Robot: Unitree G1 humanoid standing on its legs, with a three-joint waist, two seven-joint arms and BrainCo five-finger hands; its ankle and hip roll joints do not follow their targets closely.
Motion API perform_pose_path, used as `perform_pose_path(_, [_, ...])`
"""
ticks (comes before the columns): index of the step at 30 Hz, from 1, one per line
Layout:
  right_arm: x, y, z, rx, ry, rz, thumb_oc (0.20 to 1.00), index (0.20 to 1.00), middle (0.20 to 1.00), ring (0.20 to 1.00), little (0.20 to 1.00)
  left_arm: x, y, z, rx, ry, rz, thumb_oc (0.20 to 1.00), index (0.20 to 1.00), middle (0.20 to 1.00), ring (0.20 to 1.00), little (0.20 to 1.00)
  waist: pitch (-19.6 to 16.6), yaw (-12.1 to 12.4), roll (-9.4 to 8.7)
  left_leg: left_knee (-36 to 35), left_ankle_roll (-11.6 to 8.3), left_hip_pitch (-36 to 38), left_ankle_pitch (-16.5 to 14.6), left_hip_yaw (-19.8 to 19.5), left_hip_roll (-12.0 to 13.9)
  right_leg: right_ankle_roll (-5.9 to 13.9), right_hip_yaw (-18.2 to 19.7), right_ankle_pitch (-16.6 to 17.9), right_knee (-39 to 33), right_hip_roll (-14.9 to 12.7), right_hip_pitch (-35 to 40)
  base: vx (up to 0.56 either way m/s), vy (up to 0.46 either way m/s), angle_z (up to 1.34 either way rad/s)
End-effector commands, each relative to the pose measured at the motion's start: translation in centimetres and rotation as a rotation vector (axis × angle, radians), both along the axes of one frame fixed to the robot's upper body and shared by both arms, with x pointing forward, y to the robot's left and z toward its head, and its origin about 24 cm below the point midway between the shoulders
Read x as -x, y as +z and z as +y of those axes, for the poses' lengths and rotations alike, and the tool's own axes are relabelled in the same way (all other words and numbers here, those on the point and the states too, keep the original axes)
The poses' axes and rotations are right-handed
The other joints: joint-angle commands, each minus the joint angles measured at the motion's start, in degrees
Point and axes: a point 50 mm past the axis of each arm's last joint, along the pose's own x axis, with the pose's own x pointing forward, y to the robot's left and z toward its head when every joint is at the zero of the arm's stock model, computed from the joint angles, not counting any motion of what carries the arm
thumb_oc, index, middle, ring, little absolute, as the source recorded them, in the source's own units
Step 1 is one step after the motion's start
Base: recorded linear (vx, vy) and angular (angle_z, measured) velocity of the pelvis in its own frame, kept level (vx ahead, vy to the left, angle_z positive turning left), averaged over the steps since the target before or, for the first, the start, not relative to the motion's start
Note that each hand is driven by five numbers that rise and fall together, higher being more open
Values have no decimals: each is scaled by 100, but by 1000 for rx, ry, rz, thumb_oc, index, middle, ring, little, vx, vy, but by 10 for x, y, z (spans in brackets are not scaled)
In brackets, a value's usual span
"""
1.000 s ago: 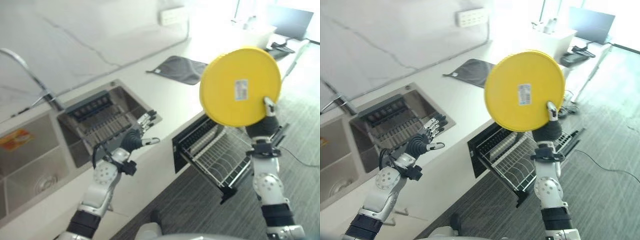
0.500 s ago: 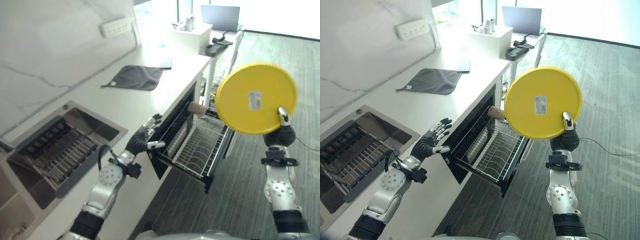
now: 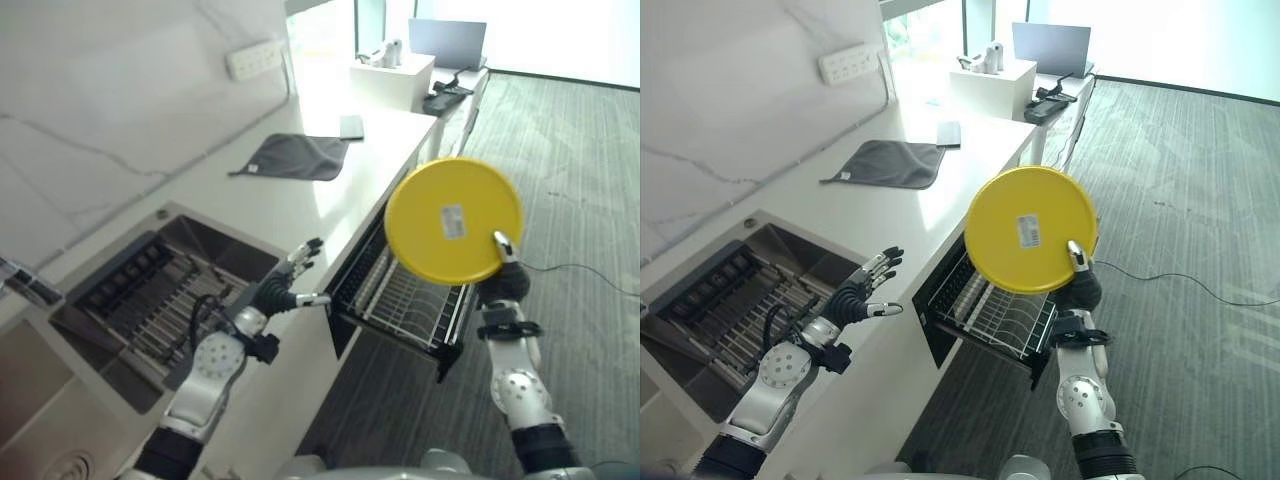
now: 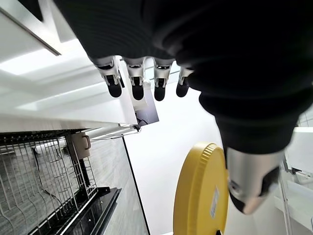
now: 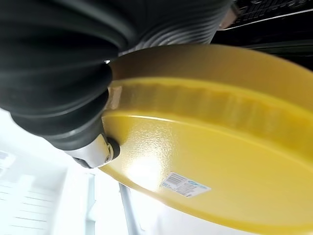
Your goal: Place the dishes in the dishwasher.
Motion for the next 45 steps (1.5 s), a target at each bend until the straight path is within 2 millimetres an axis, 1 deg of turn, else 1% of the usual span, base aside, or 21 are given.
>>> perform_pose_path(1, [-13,51,-9,6,-12,-255,200,200,200,200,200,-2,35,8,29,45,-189,1000,1000,1000,1000,1000,92,-5,-13,387,-42,327,-683,-302,318,141,-353,834,-559,28,337,61,-245,3])
perform_pose_path(2, [-14,53,-10,16,-7,-259,200,200,200,200,200,-2,33,8,40,55,-181,1000,1000,1000,1000,1000,58,22,-33,387,-96,290,-635,-248,398,155,-472,857,-737,51,408,21,-248,5])
perform_pose_path(4, [-14,60,-8,50,1,-280,200,200,200,200,200,-1,35,7,69,54,-191,1000,1000,1000,1000,1000,58,42,-37,356,-222,195,-482,-176,589,137,-555,837,-876,102,440,-12,-193,6])
perform_pose_path(5, [-16,65,-8,76,-1,-300,200,200,200,200,200,1,37,6,65,37,-205,1000,1000,1000,1000,1000,65,90,-17,265,-353,146,-362,-107,740,84,-686,816,-1040,127,522,14,-157,18])
perform_pose_path(8, [-17,67,-8,66,-14,-297,200,200,200,200,200,5,33,5,45,22,-192,1000,1000,1000,1000,1000,25,146,29,84,-472,145,-181,-116,845,33,-806,811,-1290,209,751,62,-90,38])
perform_pose_path(11, [-15,64,-6,60,-16,-285,200,200,200,200,200,9,31,4,34,7,-177,1000,1000,1000,1000,1000,-19,151,83,26,-509,137,-88,-102,885,-19,-862,785,-1387,255,873,50,-17,-8])
perform_pose_path(13, [-12,57,0,72,-7,-266,200,200,200,200,200,12,26,8,28,19,-156,1000,1000,1000,1000,1000,-40,116,118,76,-520,188,-110,-53,864,-22,-870,786,-1400,234,934,105,48,-4])
perform_pose_path(15, [-10,51,1,99,-27,-231,200,200,200,200,200,13,23,11,28,27,-140,1000,1000,1000,1000,1000,-55,83,139,152,-500,219,-152,-7,847,-27,-862,754,-1327,214,942,119,57,-3])
perform_pose_path(17, [-9,50,-7,239,-136,-189,200,200,200,200,200,14,22,11,16,17,-130,1000,1000,1000,1000,1000,-24,85,146,333,-465,167,-224,-15,826,-36,-882,655,-1079,176,881,98,33,0])
perform_pose_path(19, [-11,52,-12,294,-168,-175,200,200,200,200,200,13,22,8,11,1,-129,1000,1000,1000,1000,1000,32,97,161,448,-444,86,-258,-54,813,-49,-891,569,-865,155,790,51,56,5])
perform_pose_path(20, [-15,57,-19,386,-220,-160,200,200,200,200,200,9,23,2,10,-28,-129,1000,1000,1000,1000,1000,136,115,203,616,-417,-55,-315,-96,801,-65,-901,421,-473,87,597,37,76,6])
perform_pose_path(22, [-20,63,-24,408,-240,-159,200,200,200,200,200,5,23,-3,19,-52,-115,1000,1000,1000,1000,1000,214,136,230,760,-402,-178,-356,-149,793,-81,-888,342,-236,21,462,20,57,13])
perform_pose_path(24, [-21,65,-26,414,-247,-162,200,200,200,200,200,4,23,-5,20,-63,-111,1000,1000,1000,1000,1000,240,140,238,817,-397,-236,-372,-168,783,-83,-875,317,-157,-6,402,2,27,16])
perform_pose_path(26, [-30,80,-35,447,-289,-177,200,200,200,200,200,0,21,-15,8,-125,-89,1000,1000,1000,1000,1000,403,133,272,948,-388,-403,-394,-217,770,-87,-810,304,5,-82,213,-31,41,10])
perform_pose_path(29, [-35,89,-42,487,-333,-166,200,200,200,200,200,0,20,-20,19,-164,-66,1000,1000,1000,1000,1000,496,128,297,967,-386,-454,-389,-224,756,-83,-778,314,25,-102,153,-8,31,6])
perform_pose_path(32, [-48,102,-52,524,-376,-140,200,200,200,200,200,2,16,-34,17,-283,-18,1000,1000,1000,1000,1000,686,111,351,1082,-372,-570,-400,-264,746,-105,-684,314,158,-135,6,-1,12,-1])
perform_pose_path(35, [-54,110,-57,552,-386,-139,200,200,200,200,200,4,12,-43,15,-348,22,1000,1000,1000,1000,1000,783,113,378,1156,-368,-652,-411,-287,733,-113,-651,315,209,-151,-68,0,0,0])
perform_pose_path(38, [-64,126,-66,621,-406,-143,200,200,200,200,200,7,5,-56,17,-439,87,1000,1000,1000,1000,1000,959,113,437,1293,-359,-825,-421,-316,707,-113,-591,326,328,-199,-244,-52,40,-2])
perform_pose_path(42, [-79,148,-81,717,-484,-143,200,200,200,200,200,12,-6,-78,-86,-553,108,1000,1000,1000,1000,1000,1258,144,493,1406,-349,-1091,-384,-363,701,-132,-508,360,430,-218,-492,-100,12,0])
perform_pose_path(43, [-83,154,-85,764,-501,-148,200,200,200,200,200,12,-16,-81,-125,-559,141,1000,1000,1000,1000,1000,1349,145,498,1428,-344,-1150,-366,-358,696,-142,-493,376,439,-210,-540,-45,18,2])
perform_pose_path(45, [-89,164,-85,823,-516,-161,200,200,200,200,200,12,-28,-84,-170,-548,175,1000,1000,1000,1000,1000,1458,140,497,1493,-338,-1244,-344,-345,707,-167,-430,388,503,-207,-646,-18,12,0])
